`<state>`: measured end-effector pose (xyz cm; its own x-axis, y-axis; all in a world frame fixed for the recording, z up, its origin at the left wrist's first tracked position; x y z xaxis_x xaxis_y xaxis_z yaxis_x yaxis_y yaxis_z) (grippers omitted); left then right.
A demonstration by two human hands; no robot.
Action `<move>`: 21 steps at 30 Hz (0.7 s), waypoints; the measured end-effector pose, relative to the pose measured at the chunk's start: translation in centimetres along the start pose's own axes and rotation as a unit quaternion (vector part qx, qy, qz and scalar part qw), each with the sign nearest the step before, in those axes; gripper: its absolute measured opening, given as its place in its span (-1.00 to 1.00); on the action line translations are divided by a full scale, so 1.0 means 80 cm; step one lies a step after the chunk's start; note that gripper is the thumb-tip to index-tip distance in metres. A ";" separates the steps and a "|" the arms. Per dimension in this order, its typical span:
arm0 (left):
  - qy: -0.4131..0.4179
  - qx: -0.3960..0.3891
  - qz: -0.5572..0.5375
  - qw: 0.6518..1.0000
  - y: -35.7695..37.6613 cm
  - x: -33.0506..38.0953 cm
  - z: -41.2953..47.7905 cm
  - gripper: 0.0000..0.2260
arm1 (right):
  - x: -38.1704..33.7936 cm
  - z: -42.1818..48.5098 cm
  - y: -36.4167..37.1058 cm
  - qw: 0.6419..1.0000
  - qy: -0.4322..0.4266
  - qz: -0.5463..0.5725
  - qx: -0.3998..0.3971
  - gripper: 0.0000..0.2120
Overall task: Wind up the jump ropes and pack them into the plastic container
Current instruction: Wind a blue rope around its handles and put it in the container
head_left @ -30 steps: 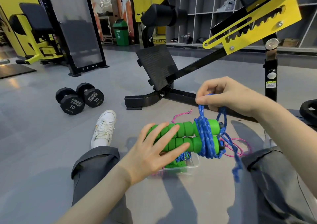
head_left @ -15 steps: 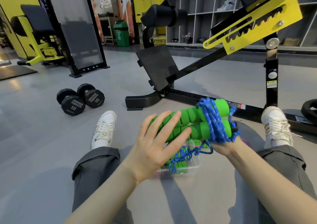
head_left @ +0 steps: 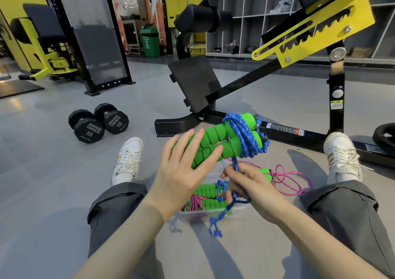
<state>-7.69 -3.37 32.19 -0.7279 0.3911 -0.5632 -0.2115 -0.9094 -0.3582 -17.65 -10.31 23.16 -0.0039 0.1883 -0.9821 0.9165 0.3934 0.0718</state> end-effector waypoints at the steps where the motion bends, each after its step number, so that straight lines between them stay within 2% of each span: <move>1: -0.004 -0.005 0.008 1.000 0.002 0.000 -0.001 -0.54 | 0.003 -0.001 -0.001 1.000 0.004 -0.009 0.011 -0.88; 5: -0.023 -0.037 0.045 0.998 0.017 -0.010 -0.012 -0.51 | 0.007 -0.007 0.000 0.997 0.004 -0.043 0.060 -0.89; 10: -0.010 -0.068 0.065 0.996 0.029 -0.014 -0.028 -0.50 | 0.005 -0.019 0.000 0.996 0.013 -0.033 0.088 -0.89; 13: -0.027 -0.070 0.077 0.994 0.030 -0.024 -0.031 -0.54 | 0.014 -0.019 0.006 0.997 0.042 -0.022 0.067 -0.96; 16: -0.048 -0.075 0.087 0.992 0.035 -0.038 -0.036 -0.55 | 0.027 -0.020 0.013 0.996 0.070 0.021 0.043 -0.86; 21: -0.056 -0.087 0.092 0.990 0.043 -0.052 -0.049 -0.54 | 0.036 -0.028 0.021 0.991 0.094 0.095 0.031 -0.82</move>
<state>-2.83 -7.55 30.40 -0.8135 0.1938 -0.5484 0.0396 -0.9222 -0.3847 -17.03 -7.12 20.87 0.1022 0.4204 -0.9016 0.9303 0.2806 0.2363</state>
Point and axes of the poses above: each hand's wrist, its own z-axis towards the middle knuckle, its own y-axis out of the palm, x = y × z, the point moved 10 cm from there along z, towards the middle knuckle, and after that the axes turned 13 degrees about y, right-handed, at the moved point
